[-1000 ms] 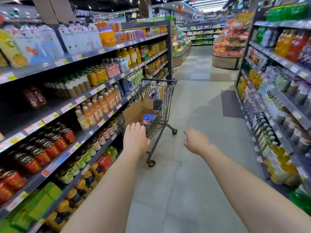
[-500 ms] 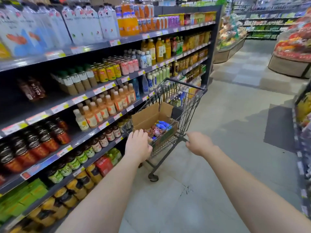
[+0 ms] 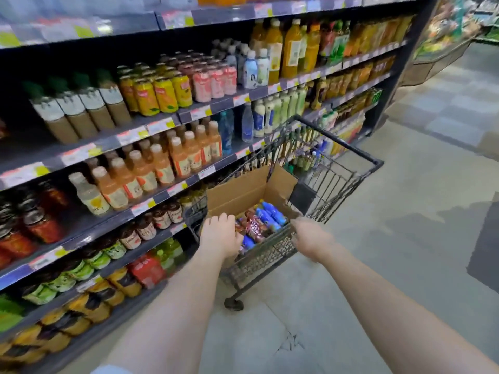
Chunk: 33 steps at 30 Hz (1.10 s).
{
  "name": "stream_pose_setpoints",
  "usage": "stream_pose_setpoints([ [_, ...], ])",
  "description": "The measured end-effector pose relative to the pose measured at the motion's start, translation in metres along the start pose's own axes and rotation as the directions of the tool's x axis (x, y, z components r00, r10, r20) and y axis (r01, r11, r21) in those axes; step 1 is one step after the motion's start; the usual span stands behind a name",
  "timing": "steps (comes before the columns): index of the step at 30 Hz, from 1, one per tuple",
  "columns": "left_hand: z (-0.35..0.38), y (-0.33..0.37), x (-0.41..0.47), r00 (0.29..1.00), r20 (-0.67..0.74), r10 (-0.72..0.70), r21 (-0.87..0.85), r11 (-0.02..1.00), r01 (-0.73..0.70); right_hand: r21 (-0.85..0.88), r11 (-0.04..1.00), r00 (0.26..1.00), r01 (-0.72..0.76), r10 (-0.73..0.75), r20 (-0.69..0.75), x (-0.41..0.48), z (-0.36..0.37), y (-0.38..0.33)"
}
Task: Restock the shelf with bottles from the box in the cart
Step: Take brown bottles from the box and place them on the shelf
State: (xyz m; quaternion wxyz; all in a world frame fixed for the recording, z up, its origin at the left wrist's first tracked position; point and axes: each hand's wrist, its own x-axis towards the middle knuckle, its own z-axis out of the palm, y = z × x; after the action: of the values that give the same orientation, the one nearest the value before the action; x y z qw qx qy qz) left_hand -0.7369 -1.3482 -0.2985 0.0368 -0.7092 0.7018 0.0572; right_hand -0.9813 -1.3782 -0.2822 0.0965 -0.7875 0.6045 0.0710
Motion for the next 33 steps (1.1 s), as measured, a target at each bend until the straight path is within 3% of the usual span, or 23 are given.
stream_pose_setpoints([
  [5, 0.022, 0.005, 0.074, 0.993, 0.082, -0.084, 0.020, 0.996, 0.083, 0.016, 0.997, 0.994, 0.078, -0.078, 0.075, 0.097, 0.008, 0.029],
  [9, 0.038, 0.014, 0.113, 0.960, 0.152, -0.235, 0.013, 0.972, 0.236, -0.048, 0.977, 0.970, 0.208, -0.200, 0.137, 0.171, 0.017, 0.050],
  [18, 0.048, 0.040, 0.145, 0.814, 0.303, -0.495, -0.017, 0.851, 0.524, 0.003, 0.913, 0.858, 0.407, -0.383, 0.342, 0.279, 0.047, 0.047],
  [24, 0.073, 0.035, 0.182, 0.763, 0.387, -0.517, -0.044, 0.817, 0.575, 0.009, 0.879, 0.788, 0.476, -0.431, 0.439, 0.333, 0.072, 0.028],
  [33, 0.118, -0.012, 0.280, 0.755, 0.515, -0.406, -0.162, 0.819, 0.550, -0.002, 0.947, 0.777, 0.320, -0.262, 0.573, 0.417, 0.093, 0.005],
])
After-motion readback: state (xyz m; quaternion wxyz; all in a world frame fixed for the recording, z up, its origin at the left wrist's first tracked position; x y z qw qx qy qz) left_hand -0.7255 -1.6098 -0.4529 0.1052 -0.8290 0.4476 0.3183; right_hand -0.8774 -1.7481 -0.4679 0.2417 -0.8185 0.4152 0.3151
